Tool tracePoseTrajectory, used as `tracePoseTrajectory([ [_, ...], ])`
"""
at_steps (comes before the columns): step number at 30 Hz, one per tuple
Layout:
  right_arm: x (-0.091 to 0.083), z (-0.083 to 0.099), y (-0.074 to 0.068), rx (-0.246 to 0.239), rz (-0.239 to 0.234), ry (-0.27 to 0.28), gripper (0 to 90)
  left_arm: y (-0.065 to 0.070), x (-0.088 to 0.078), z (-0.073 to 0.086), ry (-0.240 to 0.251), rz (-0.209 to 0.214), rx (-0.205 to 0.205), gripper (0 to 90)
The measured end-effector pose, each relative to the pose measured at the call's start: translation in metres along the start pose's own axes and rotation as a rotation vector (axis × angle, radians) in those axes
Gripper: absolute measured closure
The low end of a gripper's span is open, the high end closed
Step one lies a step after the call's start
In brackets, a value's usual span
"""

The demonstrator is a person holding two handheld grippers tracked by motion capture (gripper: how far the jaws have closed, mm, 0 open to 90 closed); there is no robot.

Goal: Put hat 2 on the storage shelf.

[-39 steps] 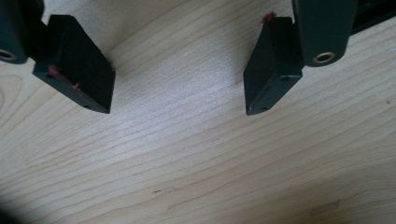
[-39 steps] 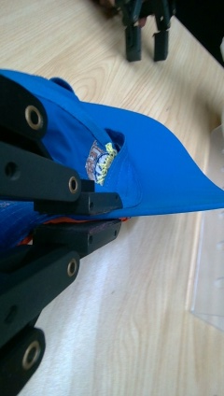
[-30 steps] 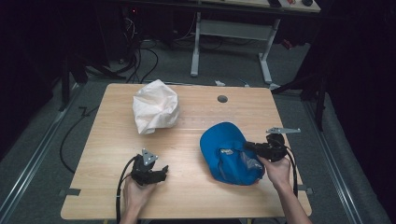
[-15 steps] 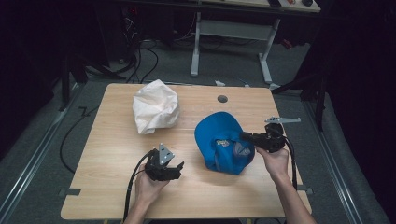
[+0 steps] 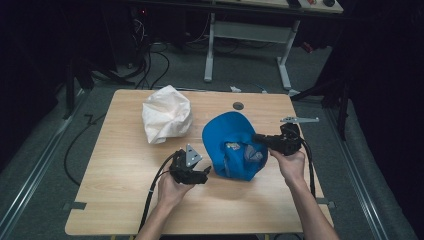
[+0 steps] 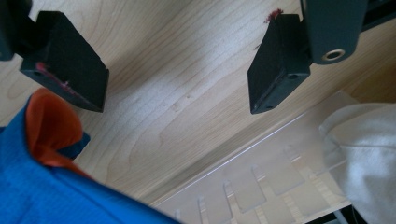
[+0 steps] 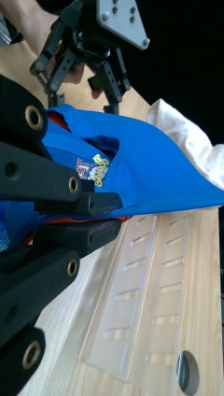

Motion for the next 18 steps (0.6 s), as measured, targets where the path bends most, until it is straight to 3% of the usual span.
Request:
tracePoseTrajectory([
  [10, 0.011, -0.005, -0.011, -0.002, -0.024, -0.016, 86.0, 0.002, 0.001, -0.005, 0.023, 0.004, -0.004, 20.3],
  [18, 0.022, 0.001, -0.012, -0.031, 0.021, -0.076, 85.9, 0.002, -0.006, -0.011, 0.064, -0.009, 0.013, 17.2],
])
Point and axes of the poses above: each handheld gripper's, and its own axes: x roughly forward along the jaws, z roughly out of its underside, y roughly to its right, the point moved 7 cm from there along x, roughly forward along the jaws, and after that the axes turned 6 degrees about -y, right-handed, at the moved point
